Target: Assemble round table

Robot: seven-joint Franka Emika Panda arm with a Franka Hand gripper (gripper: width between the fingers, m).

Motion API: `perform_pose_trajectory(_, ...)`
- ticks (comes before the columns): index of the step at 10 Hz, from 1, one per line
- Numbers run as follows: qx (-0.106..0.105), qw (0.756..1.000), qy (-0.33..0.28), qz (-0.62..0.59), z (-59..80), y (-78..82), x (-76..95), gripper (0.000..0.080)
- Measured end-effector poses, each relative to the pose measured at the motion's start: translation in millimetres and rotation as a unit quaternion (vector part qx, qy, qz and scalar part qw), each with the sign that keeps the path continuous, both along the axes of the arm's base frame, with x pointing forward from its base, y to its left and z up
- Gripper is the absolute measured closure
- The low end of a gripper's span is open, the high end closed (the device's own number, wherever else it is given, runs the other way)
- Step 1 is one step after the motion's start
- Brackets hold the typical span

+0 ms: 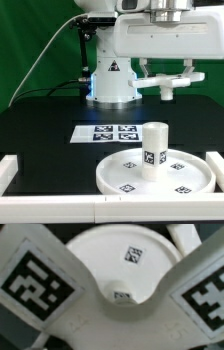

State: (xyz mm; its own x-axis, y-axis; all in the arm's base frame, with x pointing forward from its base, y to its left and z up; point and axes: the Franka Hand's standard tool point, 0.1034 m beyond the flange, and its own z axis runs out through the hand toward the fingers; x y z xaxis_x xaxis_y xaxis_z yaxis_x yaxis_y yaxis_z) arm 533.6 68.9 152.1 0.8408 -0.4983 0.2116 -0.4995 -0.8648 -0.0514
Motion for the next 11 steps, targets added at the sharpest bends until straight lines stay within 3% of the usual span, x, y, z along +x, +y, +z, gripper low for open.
perform_pose_trajectory(1,-0.017,0.999,-0.018,0.034,-4.7,8.9,4.6,0.0344)
perform_pose_trajectory(4,-0.004,1.000,-0.008,0.029,-7.8,8.7,2.3,0.0344)
perform_pose_trajectory(5,-0.006,0.998,0.018,0.052,-6.1,-2.7,4.3,0.0344)
perform_pose_trajectory(6,-0.004,0.998,0.029,0.054,4.5,-13.7,20.6,0.0344)
perform_pose_trajectory(7,-0.010,0.998,0.024,0.064,5.2,-20.6,35.2,0.0344)
perform_pose_trajectory(9,-0.025,0.996,0.027,0.084,-1.6,-43.1,46.2,0.0344)
perform_pose_trajectory(11,-0.029,0.996,0.025,0.084,-11.0,-46.3,46.3,0.0344)
